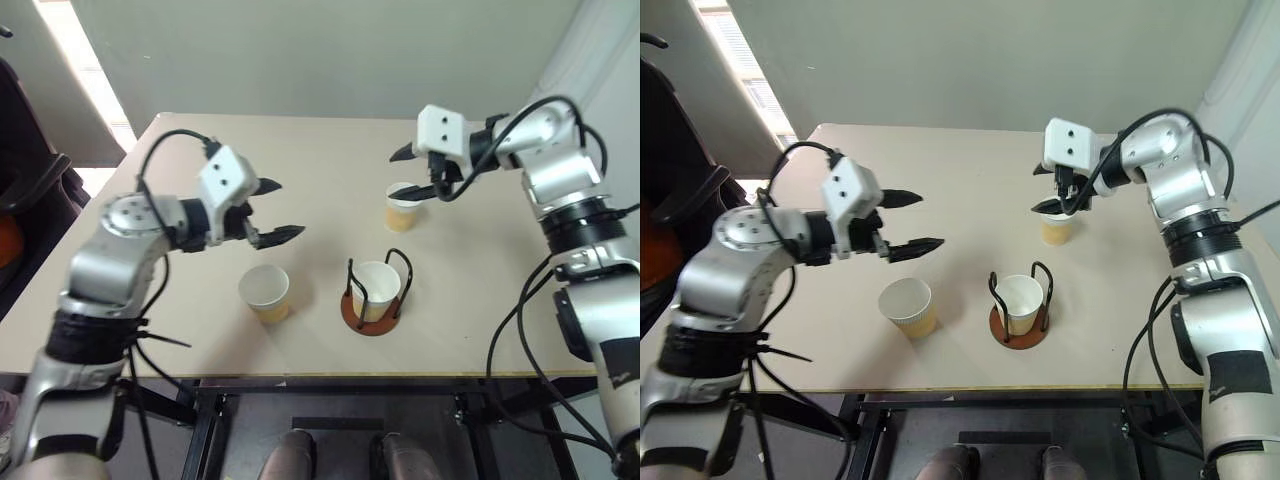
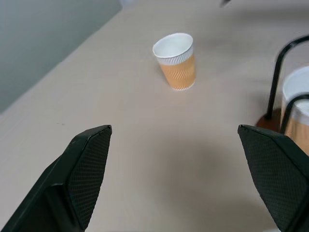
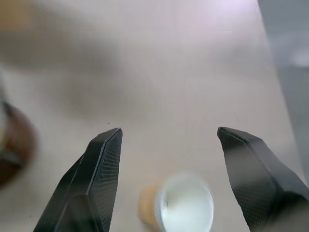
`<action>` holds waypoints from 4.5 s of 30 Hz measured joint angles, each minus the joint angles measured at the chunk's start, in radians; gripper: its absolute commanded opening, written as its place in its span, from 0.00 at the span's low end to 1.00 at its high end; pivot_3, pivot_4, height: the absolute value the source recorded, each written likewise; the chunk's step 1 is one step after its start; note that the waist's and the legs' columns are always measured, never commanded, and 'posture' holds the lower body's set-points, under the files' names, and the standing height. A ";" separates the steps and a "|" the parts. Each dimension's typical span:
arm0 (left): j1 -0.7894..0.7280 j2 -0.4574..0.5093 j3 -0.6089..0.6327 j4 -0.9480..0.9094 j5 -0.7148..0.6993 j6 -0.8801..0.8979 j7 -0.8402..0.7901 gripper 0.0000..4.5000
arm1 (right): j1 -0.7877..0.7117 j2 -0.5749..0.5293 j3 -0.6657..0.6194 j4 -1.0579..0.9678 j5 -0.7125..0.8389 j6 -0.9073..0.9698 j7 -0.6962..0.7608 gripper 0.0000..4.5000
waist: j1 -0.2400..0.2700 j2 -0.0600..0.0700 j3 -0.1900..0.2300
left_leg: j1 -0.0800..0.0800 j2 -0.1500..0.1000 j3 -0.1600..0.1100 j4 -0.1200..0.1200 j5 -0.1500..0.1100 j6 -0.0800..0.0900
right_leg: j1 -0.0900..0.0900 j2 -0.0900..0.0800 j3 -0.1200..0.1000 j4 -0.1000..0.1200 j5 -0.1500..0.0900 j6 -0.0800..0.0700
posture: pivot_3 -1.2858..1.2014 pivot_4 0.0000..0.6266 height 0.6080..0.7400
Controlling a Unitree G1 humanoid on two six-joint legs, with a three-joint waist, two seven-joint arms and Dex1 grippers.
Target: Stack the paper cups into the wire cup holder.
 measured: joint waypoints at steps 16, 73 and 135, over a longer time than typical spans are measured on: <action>-0.018 -0.059 -0.030 -0.012 0.049 0.018 0.024 1.00 | -0.070 0.159 0.015 0.450 -0.178 -0.125 -0.258 0.64 | 0.002 0.001 0.001 | -0.007 0.001 0.002 -0.007 0.002 -0.009 | -0.008 0.001 -0.001 -0.003 0.004 0.008 | 0.52 0.24 1.00; 0.351 0.320 0.284 -0.299 -0.281 0.047 -0.318 1.00 | 0.238 -0.251 0.065 -0.873 0.409 0.295 0.427 0.01 | -0.011 0.000 0.001 | -0.001 0.005 0.001 -0.008 0.007 0.000 | -0.006 0.005 -0.001 0.002 -0.004 -0.009 | 0.52 0.24 1.00; -0.199 0.170 -0.214 0.549 0.136 -0.325 -0.655 0.01 | 0.413 -0.264 -0.188 -1.112 0.593 0.661 0.204 0.78 | -0.002 -0.001 0.000 | -0.010 0.004 0.000 -0.005 0.009 0.004 | -0.009 0.004 -0.002 -0.002 0.003 0.005 | 0.52 0.24 1.00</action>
